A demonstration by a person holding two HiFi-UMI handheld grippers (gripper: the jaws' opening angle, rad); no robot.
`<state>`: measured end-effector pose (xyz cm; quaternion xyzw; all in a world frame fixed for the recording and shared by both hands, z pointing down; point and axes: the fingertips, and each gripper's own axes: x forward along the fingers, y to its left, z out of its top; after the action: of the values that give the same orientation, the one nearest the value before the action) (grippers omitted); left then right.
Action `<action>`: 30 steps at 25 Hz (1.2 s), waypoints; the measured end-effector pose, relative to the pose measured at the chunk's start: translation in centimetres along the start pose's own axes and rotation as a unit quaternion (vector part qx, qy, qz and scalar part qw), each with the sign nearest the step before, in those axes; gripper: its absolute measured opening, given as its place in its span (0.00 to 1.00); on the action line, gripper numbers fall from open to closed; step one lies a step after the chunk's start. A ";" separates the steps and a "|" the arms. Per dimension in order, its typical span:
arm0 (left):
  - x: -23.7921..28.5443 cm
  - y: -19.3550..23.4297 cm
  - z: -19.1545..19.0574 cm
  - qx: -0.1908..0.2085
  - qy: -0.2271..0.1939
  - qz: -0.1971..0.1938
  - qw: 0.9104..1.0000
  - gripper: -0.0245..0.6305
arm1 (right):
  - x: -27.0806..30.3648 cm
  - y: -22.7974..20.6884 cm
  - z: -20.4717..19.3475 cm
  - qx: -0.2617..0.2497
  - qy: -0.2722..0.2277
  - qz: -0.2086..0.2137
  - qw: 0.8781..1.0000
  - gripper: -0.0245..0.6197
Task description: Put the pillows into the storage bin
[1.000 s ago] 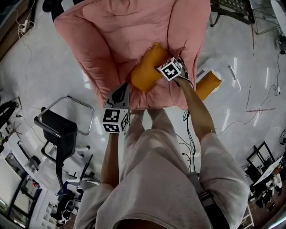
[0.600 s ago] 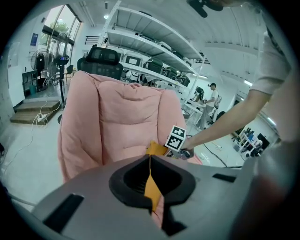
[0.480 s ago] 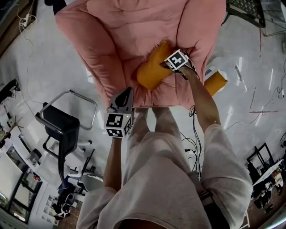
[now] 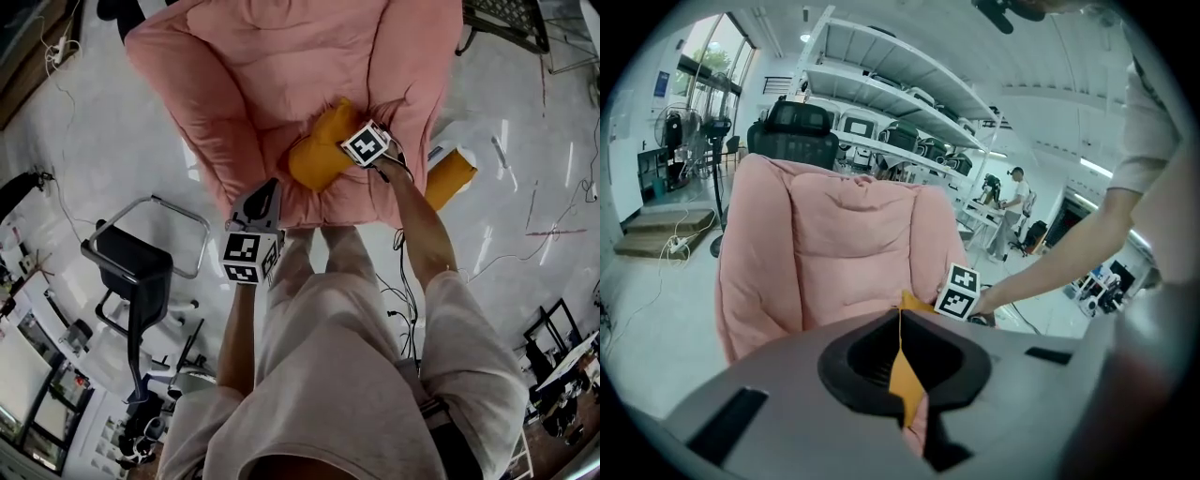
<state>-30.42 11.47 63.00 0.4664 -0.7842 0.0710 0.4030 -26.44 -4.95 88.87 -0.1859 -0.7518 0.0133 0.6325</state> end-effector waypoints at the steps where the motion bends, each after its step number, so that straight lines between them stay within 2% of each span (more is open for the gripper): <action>1: -0.2 0.0 0.2 0.003 -0.002 -0.002 1.000 0.06 | -0.3 0.6 0.0 -0.002 -0.005 -0.006 1.000 0.61; 10: -3.3 -0.7 0.5 0.032 -0.019 -0.019 0.999 0.06 | -3.5 5.8 -1.1 -0.020 -0.041 -0.078 0.996 0.57; 14: -5.2 -1.2 0.4 0.043 -0.030 -0.023 0.998 0.06 | -5.5 8.0 -1.3 -0.021 -0.045 -0.090 0.995 0.56; 20: -8.1 -1.0 0.9 0.058 -0.054 -0.025 0.997 0.06 | -9.1 9.7 -0.4 -0.041 -0.062 -0.130 0.989 0.55; 24: -9.8 -2.0 2.2 0.074 -0.071 -0.033 0.994 0.06 | -13.5 10.4 0.1 -0.021 -0.106 -0.161 0.981 0.55; 30: -11.5 -3.5 5.1 0.099 -0.097 -0.047 0.989 0.06 | -21.6 10.8 0.7 0.025 -0.181 -0.199 0.963 0.56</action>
<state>-27.75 14.84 50.65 0.5449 -0.7859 0.0840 0.2798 -21.47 -1.16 65.55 -0.0112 -0.8748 -0.0602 0.4806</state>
